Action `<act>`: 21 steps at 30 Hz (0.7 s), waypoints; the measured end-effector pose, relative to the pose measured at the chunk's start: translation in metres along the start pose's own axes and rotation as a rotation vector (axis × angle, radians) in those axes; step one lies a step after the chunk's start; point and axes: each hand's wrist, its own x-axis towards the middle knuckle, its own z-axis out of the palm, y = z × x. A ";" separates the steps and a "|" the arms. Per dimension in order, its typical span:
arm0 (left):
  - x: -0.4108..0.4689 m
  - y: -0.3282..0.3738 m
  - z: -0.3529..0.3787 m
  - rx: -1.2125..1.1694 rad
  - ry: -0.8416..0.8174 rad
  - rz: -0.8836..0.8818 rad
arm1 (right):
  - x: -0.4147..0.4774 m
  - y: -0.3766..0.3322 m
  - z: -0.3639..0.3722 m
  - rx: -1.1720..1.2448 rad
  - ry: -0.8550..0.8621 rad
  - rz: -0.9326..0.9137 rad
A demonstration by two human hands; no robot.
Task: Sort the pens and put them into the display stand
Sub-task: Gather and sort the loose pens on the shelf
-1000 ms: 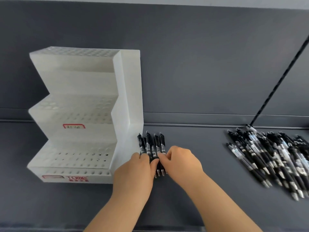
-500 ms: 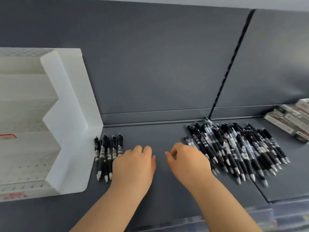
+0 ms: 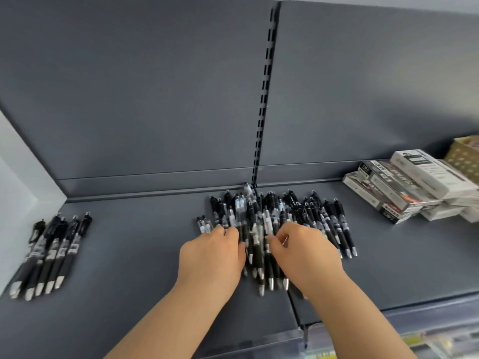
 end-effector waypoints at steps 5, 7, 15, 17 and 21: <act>0.005 0.031 0.001 -0.016 -0.006 -0.056 | 0.007 0.024 -0.007 0.011 -0.046 -0.061; 0.006 0.037 0.000 -0.018 -0.008 -0.089 | 0.010 0.029 -0.008 0.020 -0.075 -0.084; 0.000 0.057 0.003 0.013 -0.097 -0.178 | 0.031 0.029 -0.016 0.023 -0.106 -0.205; 0.000 0.060 0.005 0.025 -0.128 -0.208 | 0.034 0.028 -0.015 0.021 -0.108 -0.233; -0.001 0.061 0.006 0.021 -0.156 -0.238 | 0.036 0.025 -0.009 0.027 -0.135 -0.273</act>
